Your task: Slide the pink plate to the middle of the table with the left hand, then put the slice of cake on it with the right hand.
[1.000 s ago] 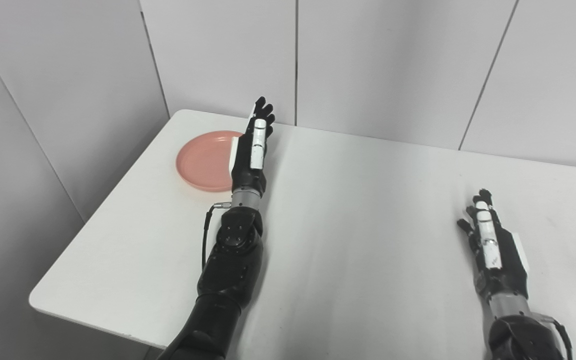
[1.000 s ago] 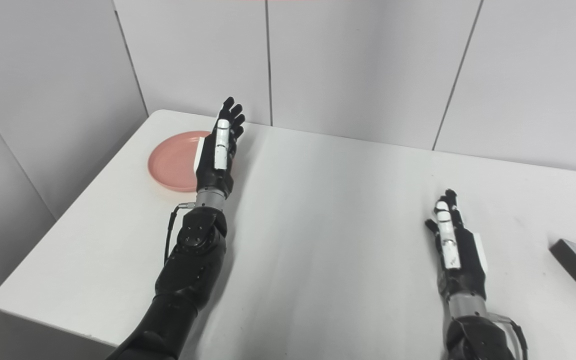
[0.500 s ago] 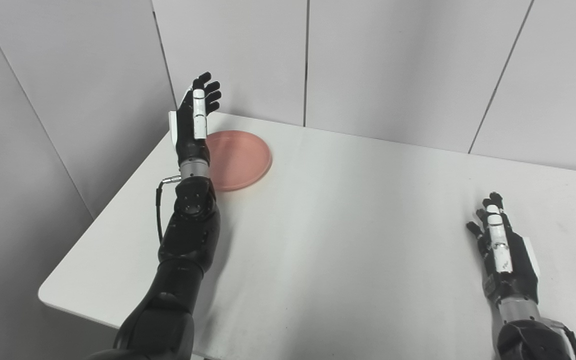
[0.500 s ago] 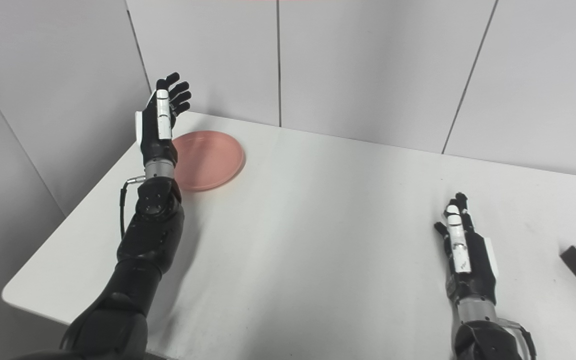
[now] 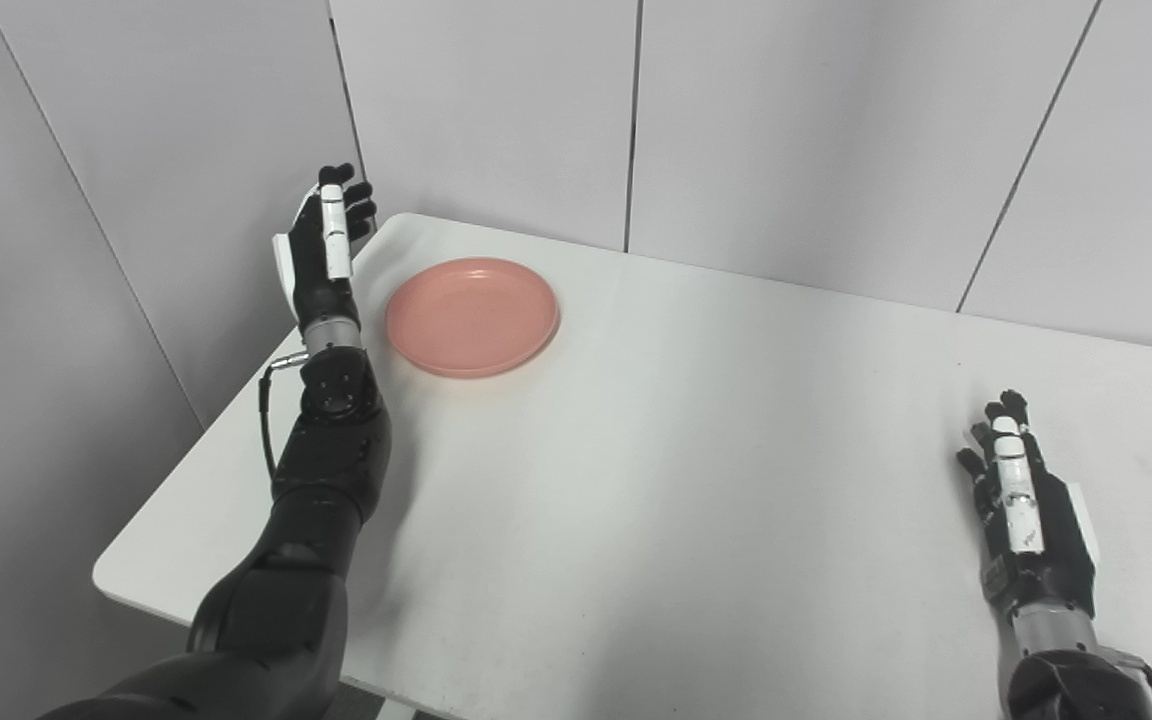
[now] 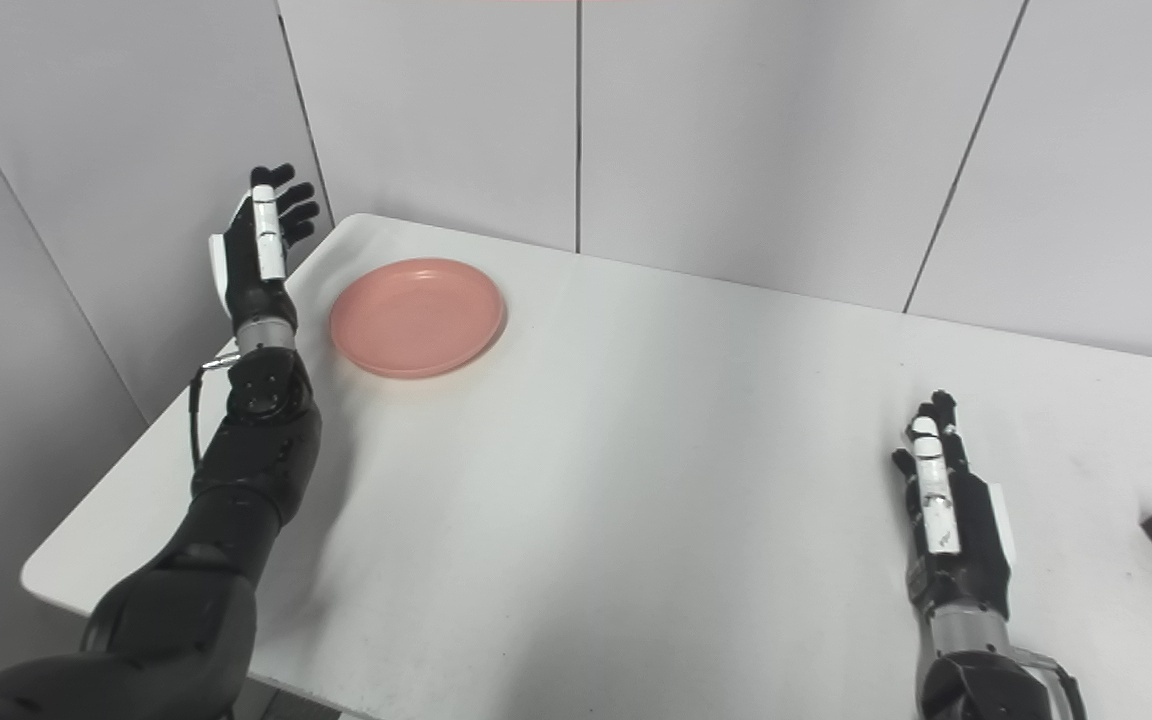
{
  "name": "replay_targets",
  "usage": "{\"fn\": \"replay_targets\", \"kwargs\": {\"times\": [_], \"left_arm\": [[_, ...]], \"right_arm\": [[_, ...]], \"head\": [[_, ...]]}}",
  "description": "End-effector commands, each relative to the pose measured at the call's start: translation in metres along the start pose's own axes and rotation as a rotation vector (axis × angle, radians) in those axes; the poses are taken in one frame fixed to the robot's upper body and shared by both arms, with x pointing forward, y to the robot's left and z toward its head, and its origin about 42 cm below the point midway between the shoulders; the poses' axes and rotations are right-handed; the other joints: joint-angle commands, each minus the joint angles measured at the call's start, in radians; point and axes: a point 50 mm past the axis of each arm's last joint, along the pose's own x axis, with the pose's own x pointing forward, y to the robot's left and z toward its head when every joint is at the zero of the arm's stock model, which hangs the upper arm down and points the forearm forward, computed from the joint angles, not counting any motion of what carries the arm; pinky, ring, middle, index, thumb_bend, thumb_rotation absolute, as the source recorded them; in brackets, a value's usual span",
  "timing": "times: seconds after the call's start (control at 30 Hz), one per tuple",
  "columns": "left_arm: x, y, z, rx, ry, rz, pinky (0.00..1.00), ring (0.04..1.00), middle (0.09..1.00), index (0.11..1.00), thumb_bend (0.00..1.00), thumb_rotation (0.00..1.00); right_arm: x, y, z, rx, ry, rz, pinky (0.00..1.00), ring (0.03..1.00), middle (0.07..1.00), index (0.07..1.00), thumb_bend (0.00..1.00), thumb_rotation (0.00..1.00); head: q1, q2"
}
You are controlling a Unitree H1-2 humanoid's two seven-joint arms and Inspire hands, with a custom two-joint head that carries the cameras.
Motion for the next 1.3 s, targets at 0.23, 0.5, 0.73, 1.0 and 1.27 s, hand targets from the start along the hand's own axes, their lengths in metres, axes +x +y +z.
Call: {"fn": "replay_targets", "kwargs": {"times": [0.23, 0.5, 0.73, 1.0, 1.27], "left_arm": [[0.023, -0.002, 0.021, -0.013, -0.072, -0.005, 0.77, 0.750, 0.747, 0.756, 0.70, 1.00], [0.018, -0.010, 0.009, -0.038, -0.008, -0.062, 0.77, 0.794, 0.792, 0.796, 0.72, 1.00], [0.011, -0.022, -0.001, -0.066, 0.044, -0.151, 0.86, 0.848, 0.836, 0.840, 0.73, 1.00], [0.005, -0.036, -0.008, -0.021, 0.094, -0.233, 0.97, 0.916, 0.892, 0.902, 0.77, 1.00], [-0.001, -0.044, -0.013, -0.032, 0.123, -0.279, 0.99, 0.936, 0.906, 0.915, 0.78, 1.00]], "right_arm": [[0.006, 0.000, 0.013, -0.003, -0.060, -0.001, 1.00, 0.986, 0.990, 0.999, 0.51, 0.86], [0.006, 0.001, 0.014, -0.007, -0.056, 0.000, 1.00, 0.986, 0.992, 1.000, 0.53, 0.87], [0.004, 0.003, 0.016, -0.001, -0.052, -0.007, 1.00, 0.983, 0.992, 0.999, 0.53, 0.85], [0.004, 0.003, 0.017, -0.003, -0.049, -0.020, 1.00, 0.971, 0.981, 0.988, 0.52, 0.85], [0.006, 0.004, 0.017, 0.004, -0.058, -0.018, 1.00, 0.975, 0.985, 0.993, 0.53, 0.84]], "head": [[0.002, 0.005], [0.003, 0.009], [0.004, 0.013], [0.003, 0.015], [0.003, 0.018]]}}
